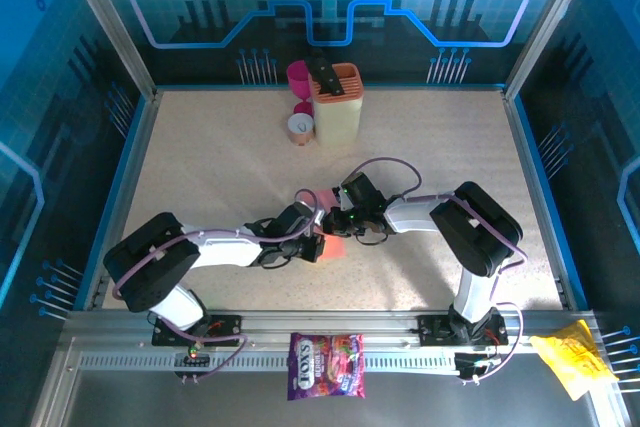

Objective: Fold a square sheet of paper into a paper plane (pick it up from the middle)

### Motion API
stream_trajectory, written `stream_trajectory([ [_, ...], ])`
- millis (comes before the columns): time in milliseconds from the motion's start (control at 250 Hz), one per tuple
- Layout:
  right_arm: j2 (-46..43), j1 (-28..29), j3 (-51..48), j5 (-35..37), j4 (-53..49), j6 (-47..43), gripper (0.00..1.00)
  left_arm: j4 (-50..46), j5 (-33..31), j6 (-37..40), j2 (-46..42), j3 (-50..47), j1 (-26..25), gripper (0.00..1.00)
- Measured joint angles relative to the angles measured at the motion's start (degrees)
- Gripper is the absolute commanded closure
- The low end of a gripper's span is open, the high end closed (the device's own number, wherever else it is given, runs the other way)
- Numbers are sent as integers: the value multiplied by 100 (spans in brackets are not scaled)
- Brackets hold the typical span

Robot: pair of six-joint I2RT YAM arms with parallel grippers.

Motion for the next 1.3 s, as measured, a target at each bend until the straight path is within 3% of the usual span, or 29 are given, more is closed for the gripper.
stream_trajectory([
  [607, 31, -46, 22, -192, -17, -28, 100, 649, -186, -555, -479, -774, -68, 100],
  [923, -765, -374, 44, 155, -879, -205, 100, 723, -188, -595, -527, -848, -76, 100],
  [1298, -695, 533, 83, 295, -774, 2, 100, 745, -188, -595, -509, -848, -76, 100],
])
